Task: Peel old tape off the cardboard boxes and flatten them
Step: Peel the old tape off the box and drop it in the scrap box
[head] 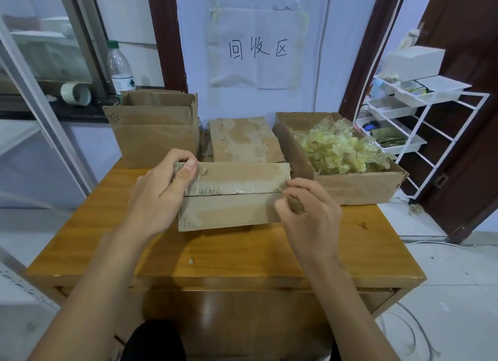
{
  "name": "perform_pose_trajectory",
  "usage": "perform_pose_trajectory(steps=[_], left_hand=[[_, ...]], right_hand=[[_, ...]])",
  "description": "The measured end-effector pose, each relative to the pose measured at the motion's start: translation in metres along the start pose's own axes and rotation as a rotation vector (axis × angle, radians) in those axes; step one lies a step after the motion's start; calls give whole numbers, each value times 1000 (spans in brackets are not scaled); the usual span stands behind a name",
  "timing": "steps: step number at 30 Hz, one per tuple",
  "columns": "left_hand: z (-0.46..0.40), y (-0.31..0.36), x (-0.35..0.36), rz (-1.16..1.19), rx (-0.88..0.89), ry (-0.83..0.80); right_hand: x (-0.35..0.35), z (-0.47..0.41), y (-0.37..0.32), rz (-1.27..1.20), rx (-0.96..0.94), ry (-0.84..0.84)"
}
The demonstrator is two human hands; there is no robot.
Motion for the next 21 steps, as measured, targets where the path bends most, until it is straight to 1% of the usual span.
perform_pose_trajectory(steps=[5, 9, 11, 15, 18, 21], left_hand=[[-2, -1, 0, 16, -13, -6], [-3, -1, 1, 35, -11, -9], [-2, -1, 2, 32, -12, -5], [0, -1, 3, 37, -10, 10], [0, -1, 3, 38, -6, 9], [1, -2, 2, 53, 0, 7]], right_hand=[[-3, 0, 4, -101, 126, 16], [-4, 1, 7, -163, 188, -2], [-5, 3, 9, -206, 206, 16], [-5, 5, 11, -205, 126, 7], [-4, 5, 11, -150, 43, -92], [-4, 3, 10, -152, -26, -190]])
Point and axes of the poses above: each hand's wrist, its own z-axis away from the middle knuckle, its own x-axis out of the palm, y = z × x, the point moved 5 cm from there along -z, towards the middle knuckle, and after that the axes turned 7 degrees about -y, right-handed, at the moved point
